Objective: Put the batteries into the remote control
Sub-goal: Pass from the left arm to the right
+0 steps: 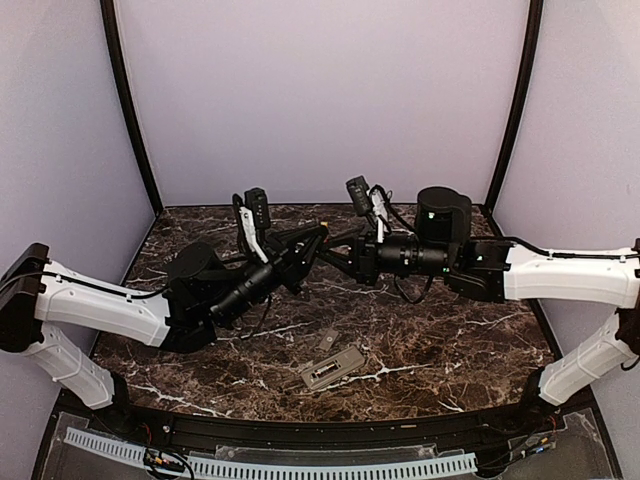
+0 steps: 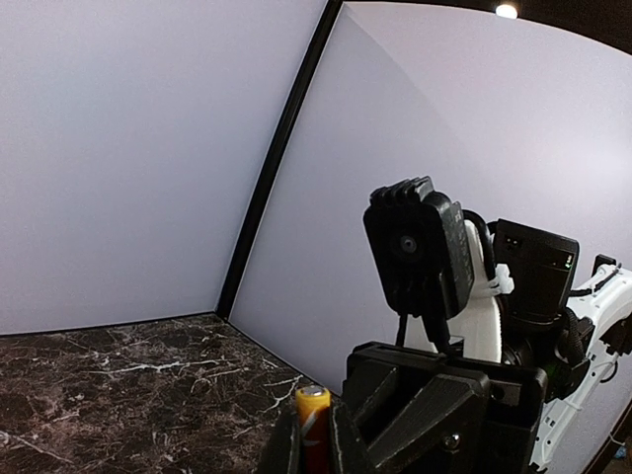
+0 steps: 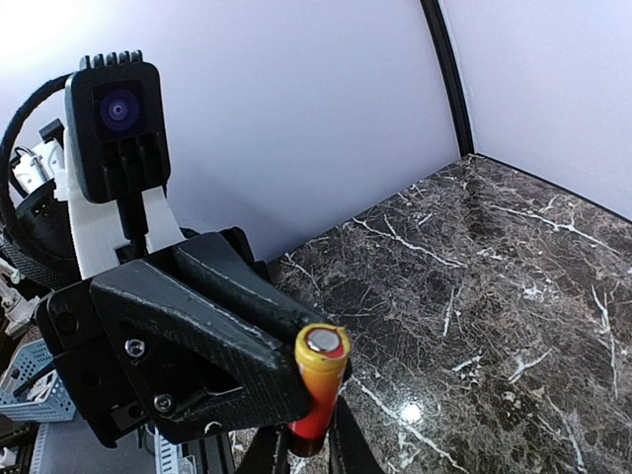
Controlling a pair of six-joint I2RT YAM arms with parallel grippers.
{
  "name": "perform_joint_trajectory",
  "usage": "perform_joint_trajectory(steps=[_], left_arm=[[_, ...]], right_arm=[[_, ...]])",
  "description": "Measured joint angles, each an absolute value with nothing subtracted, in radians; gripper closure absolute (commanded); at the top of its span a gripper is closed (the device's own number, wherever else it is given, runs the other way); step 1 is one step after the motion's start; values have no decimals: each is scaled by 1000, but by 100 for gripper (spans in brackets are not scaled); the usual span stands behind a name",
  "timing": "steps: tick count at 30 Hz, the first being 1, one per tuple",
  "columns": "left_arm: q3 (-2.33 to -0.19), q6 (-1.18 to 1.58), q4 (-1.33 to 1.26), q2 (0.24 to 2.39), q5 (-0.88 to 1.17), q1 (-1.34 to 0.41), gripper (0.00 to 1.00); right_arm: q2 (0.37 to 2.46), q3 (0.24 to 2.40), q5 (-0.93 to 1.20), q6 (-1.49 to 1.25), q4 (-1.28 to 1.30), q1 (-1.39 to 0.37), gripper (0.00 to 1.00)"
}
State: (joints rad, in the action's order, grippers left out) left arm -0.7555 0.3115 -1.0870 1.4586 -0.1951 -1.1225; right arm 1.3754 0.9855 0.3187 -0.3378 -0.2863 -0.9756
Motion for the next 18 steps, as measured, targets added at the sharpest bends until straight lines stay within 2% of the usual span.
perform_joint_trajectory(steps=[5,8,10,12,14,16,18], left_arm=[[-739,300,-1116,1463,-191,-1122,100],[-729,299,-1132,1464,-187,-1122,100],[-724,298,-1134,1464,-184,-1122,90],[-720,296,-1134,1464,-183,-1122,53],[-716,292,-1119,1464,-180,-1124,37],[-711,292,-1087,1457,-180,-1126,31],[-706,279,-1037,1440,-181,-1128,29]], right_arm=[[1376,986,319,-348,-280,-976,100],[1376,986,318,-347,-276,-976,100],[1376,986,318,-345,-267,-978,100],[1376,986,317,-341,-257,-978,100],[1375,987,313,-329,-246,-979,100],[1370,988,309,-313,-220,-979,100],[1361,991,302,-291,-186,-978,100]])
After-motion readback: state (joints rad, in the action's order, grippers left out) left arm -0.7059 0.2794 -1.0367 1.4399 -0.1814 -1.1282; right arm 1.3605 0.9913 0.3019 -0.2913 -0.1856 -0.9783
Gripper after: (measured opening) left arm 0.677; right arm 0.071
